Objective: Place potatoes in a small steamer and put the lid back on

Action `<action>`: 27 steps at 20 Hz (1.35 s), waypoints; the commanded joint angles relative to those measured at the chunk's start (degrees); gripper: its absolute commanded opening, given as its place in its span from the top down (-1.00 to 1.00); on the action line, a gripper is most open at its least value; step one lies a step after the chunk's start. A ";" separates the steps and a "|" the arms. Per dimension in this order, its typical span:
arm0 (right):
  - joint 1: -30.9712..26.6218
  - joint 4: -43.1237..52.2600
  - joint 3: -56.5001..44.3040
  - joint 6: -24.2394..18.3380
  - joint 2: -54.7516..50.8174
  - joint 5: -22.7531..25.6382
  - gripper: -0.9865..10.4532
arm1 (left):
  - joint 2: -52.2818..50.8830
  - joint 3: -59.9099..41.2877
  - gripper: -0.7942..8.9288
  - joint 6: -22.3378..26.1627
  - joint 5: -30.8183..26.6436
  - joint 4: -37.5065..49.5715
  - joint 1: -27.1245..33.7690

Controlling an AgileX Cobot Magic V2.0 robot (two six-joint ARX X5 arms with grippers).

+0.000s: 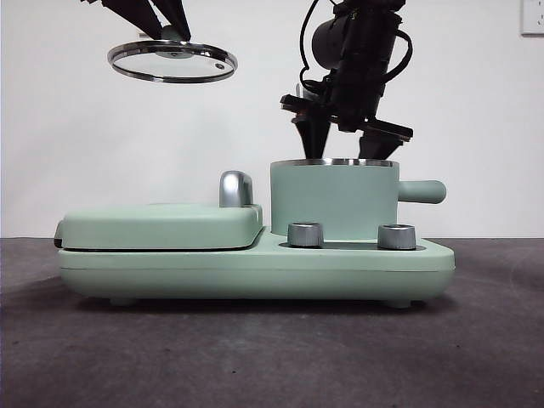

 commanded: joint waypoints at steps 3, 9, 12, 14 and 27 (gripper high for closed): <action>0.04 0.48 2.03 -0.96 -0.04 -0.07 -0.08 | -0.20 1.92 0.81 -0.17 0.55 1.11 -0.15; -0.61 -4.79 2.34 -4.37 -10.78 4.33 -0.08 | -0.17 1.92 0.81 -0.72 0.55 1.18 -0.61; -1.40 -4.94 0.33 -4.63 -19.34 4.22 -0.08 | -0.17 1.92 0.81 -0.87 0.55 1.18 -1.46; -1.49 -4.94 -4.76 -5.18 -27.52 4.17 -0.08 | -0.17 1.92 0.81 -1.16 0.55 1.31 -2.47; 0.31 18.03 -63.21 0.42 -86.42 -1.86 -0.08 | 5.64 1.92 0.81 -1.16 0.55 5.92 -17.00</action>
